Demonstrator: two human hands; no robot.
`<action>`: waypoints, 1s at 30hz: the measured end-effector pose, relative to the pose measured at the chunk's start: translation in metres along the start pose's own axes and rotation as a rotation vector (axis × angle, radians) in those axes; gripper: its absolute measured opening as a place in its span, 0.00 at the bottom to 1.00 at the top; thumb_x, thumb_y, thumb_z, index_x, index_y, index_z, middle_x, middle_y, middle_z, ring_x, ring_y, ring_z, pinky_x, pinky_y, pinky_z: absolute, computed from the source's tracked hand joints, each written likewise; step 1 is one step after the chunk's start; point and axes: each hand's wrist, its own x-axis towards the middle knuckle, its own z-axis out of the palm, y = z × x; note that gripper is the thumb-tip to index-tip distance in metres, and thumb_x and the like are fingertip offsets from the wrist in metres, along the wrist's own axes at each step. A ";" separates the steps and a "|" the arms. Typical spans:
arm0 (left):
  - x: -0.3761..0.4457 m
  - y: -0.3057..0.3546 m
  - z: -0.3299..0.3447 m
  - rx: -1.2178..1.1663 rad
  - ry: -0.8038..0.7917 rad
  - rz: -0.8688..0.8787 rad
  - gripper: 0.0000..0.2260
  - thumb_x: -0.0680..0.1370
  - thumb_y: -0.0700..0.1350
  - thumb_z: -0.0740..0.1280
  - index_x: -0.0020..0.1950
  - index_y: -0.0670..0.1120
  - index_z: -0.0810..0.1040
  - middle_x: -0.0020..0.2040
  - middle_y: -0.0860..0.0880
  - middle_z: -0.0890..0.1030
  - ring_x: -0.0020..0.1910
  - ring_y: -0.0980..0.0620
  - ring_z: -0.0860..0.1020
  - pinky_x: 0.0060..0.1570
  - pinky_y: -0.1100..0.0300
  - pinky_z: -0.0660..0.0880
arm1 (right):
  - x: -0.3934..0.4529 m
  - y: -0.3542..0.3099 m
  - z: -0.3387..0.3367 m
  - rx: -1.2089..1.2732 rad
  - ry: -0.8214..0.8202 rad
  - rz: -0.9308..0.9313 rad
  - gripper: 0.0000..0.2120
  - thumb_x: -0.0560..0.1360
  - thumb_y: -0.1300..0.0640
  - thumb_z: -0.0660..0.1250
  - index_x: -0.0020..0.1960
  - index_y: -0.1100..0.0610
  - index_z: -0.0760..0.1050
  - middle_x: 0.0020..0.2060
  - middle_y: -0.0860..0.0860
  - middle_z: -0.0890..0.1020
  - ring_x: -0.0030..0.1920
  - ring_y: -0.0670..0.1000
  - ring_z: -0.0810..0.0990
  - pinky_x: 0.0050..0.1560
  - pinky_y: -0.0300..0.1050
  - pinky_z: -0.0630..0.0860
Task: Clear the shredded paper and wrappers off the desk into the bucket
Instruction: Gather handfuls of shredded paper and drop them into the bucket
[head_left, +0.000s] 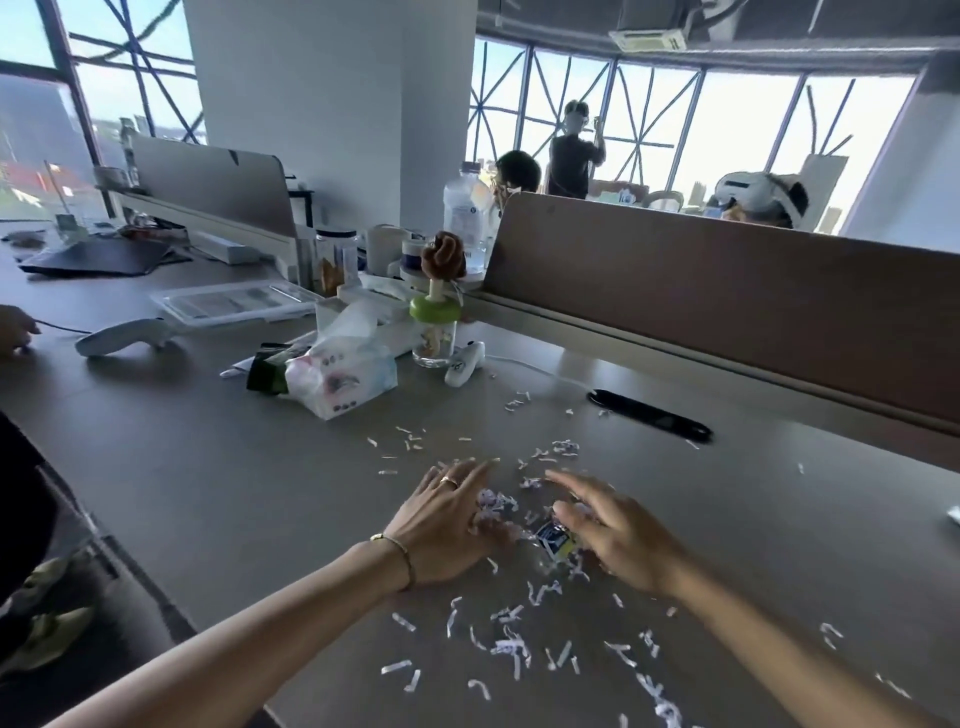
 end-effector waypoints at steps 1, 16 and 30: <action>0.004 0.004 0.003 -0.004 0.007 0.023 0.42 0.68 0.72 0.54 0.79 0.55 0.60 0.77 0.49 0.66 0.76 0.46 0.62 0.75 0.55 0.59 | -0.006 0.004 -0.001 -0.049 0.001 0.000 0.27 0.82 0.37 0.54 0.80 0.40 0.58 0.80 0.44 0.59 0.77 0.43 0.60 0.72 0.38 0.56; 0.018 0.008 0.014 0.287 0.199 0.168 0.22 0.81 0.59 0.52 0.42 0.45 0.76 0.44 0.46 0.83 0.46 0.41 0.80 0.42 0.52 0.75 | 0.015 0.012 0.028 -0.477 0.202 -0.070 0.28 0.79 0.33 0.53 0.72 0.45 0.69 0.68 0.50 0.73 0.68 0.53 0.70 0.68 0.51 0.69; 0.047 0.036 0.007 0.011 0.215 -0.085 0.24 0.82 0.57 0.58 0.40 0.39 0.76 0.42 0.37 0.82 0.45 0.33 0.79 0.41 0.51 0.73 | 0.009 0.013 0.024 -0.304 0.319 -0.071 0.19 0.81 0.47 0.60 0.33 0.52 0.68 0.28 0.55 0.77 0.32 0.60 0.77 0.35 0.51 0.69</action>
